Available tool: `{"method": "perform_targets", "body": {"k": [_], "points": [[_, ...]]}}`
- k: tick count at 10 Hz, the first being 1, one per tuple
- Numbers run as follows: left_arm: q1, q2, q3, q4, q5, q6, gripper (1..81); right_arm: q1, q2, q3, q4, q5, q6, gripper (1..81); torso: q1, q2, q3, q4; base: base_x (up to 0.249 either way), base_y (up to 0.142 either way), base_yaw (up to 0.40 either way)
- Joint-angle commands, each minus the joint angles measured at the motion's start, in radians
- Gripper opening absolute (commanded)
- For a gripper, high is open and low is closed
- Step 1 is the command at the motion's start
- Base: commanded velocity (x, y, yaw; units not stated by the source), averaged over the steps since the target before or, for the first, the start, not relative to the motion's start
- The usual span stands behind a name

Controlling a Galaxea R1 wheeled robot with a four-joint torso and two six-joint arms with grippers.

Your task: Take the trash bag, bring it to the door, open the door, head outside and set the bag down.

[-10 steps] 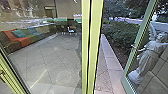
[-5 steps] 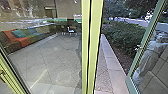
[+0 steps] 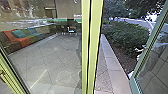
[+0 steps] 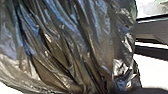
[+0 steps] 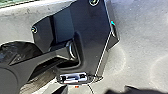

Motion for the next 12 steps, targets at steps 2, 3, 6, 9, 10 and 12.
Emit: {"method": "perform_targets", "body": {"k": [2,3,6,9,10,12], "points": [[-0.034,0.038,0.009,-0.014,0.033,-0.025,1.0,-0.045,0.267,-0.397,-0.009,-0.003,-0.055,81.1,0.0,0.0,0.0,0.0,0.0,0.0,0.0],[-0.035,0.042,0.008,-0.019,0.025,-0.025,1.0,-0.054,0.286,-0.4,-0.024,-0.003,-0.061,81.1,0.0,0.0,0.0,0.0,0.0,0.0,0.0],[-0.035,0.036,0.005,-0.019,-0.021,-0.025,1.0,-0.08,0.341,-0.391,-0.035,0.006,-0.075,81.1,0.0,0.0,0.045,0.0,0.0,0.0,0.0],[-0.035,0.036,-0.029,-0.011,-0.021,-0.022,1.0,-0.098,0.448,-0.499,-0.035,0.029,-0.076,81.1,0.0,0.0,0.121,0.0,0.0,0.0,0.0],[-0.034,0.041,-0.037,-0.01,-0.019,-0.017,1.0,-0.105,0.476,-0.532,-0.036,0.051,-0.076,81.1,0.0,0.0,0.151,0.0,0.0,0.0,0.0],[-0.034,0.047,-0.038,-0.008,-0.021,-0.014,1.0,-0.114,0.516,-0.573,-0.033,0.063,-0.078,81.1,-0.001,-0.001,0.114,0.0,0.0,0.0,0.0]]}}
